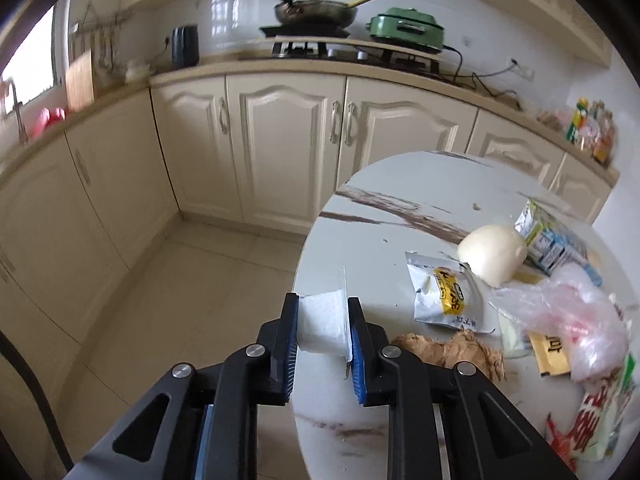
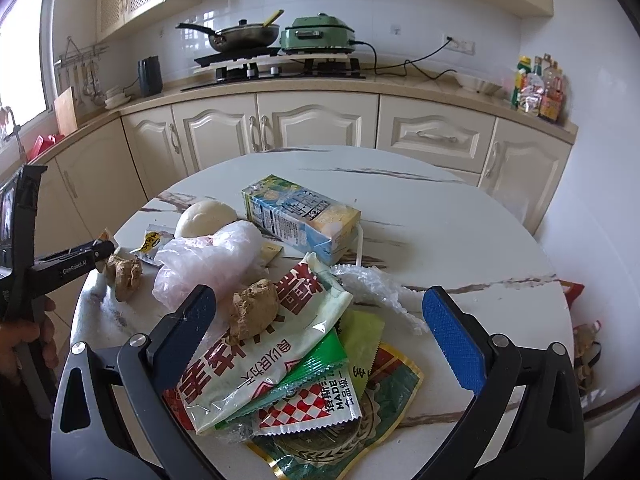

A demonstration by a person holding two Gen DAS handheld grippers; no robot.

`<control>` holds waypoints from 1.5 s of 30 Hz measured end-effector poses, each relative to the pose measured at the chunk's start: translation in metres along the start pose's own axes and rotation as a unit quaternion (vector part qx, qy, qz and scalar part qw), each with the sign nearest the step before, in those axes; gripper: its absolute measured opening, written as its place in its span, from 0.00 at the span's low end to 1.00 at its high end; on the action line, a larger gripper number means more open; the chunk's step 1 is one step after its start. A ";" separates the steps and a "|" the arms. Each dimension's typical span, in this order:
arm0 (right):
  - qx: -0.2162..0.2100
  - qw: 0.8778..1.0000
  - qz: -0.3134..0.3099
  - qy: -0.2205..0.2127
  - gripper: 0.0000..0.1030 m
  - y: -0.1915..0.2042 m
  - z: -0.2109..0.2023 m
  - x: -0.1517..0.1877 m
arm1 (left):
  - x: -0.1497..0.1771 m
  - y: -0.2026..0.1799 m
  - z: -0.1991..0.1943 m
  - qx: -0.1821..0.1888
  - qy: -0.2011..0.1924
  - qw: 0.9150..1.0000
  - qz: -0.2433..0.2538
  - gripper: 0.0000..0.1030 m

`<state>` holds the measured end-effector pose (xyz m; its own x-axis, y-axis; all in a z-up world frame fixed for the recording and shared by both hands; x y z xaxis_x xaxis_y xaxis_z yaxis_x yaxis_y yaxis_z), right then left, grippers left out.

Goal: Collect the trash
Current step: 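Grasp the clear plastic bag with the right gripper while the left holds the cup, then carry cup and bag over the blue bin and open both grippers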

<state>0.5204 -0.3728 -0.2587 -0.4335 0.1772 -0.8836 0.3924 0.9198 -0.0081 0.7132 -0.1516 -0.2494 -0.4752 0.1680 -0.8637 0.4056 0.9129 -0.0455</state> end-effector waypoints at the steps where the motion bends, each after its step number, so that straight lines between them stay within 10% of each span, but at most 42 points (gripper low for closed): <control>1: -0.003 1.000 0.000 0.002 1.00 0.001 0.001 0.001 | 0.001 -0.003 -0.003 0.005 -0.002 1.000 -0.002 0.18; 19: -0.072 0.996 -0.034 0.037 1.00 0.070 0.055 -0.011 | 0.033 -0.022 -0.133 0.061 -0.039 0.997 0.003 0.18; 23: -0.080 0.994 -0.039 0.071 0.68 0.083 0.072 0.000 | 0.037 -0.020 -0.147 0.068 -0.039 0.997 0.002 0.18; 33: -0.063 0.997 -0.027 0.035 0.61 0.074 0.040 -0.013 | 0.030 0.000 -0.191 0.106 -0.067 0.992 -0.018 0.18; 38: -0.077 0.995 -0.048 -0.034 0.62 0.113 -0.012 -0.046 | 0.039 0.058 -0.226 0.073 -0.084 0.993 -0.046 0.18; 45: -0.211 0.970 -0.112 -0.036 0.62 0.252 -0.029 -0.024 | 0.104 0.170 -0.245 -0.024 -0.035 0.996 -0.083 0.18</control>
<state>0.6067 -0.1349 -0.2256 -0.4064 -0.0553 -0.9120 -0.0797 0.9965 -0.0249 0.5413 0.1126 -0.2239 -0.4768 -0.0115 -0.8790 0.2878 0.9428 -0.1684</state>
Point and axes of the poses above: each gripper's, at about its wrist camera, not at the fingertips, and z roughly the way its jaws point, y to its left, x to its underside, the point moved 3 cm from there along z, roughly the way its jaws point, and after that the axes turned 14 degrees about -y, right-handed, at the moved point
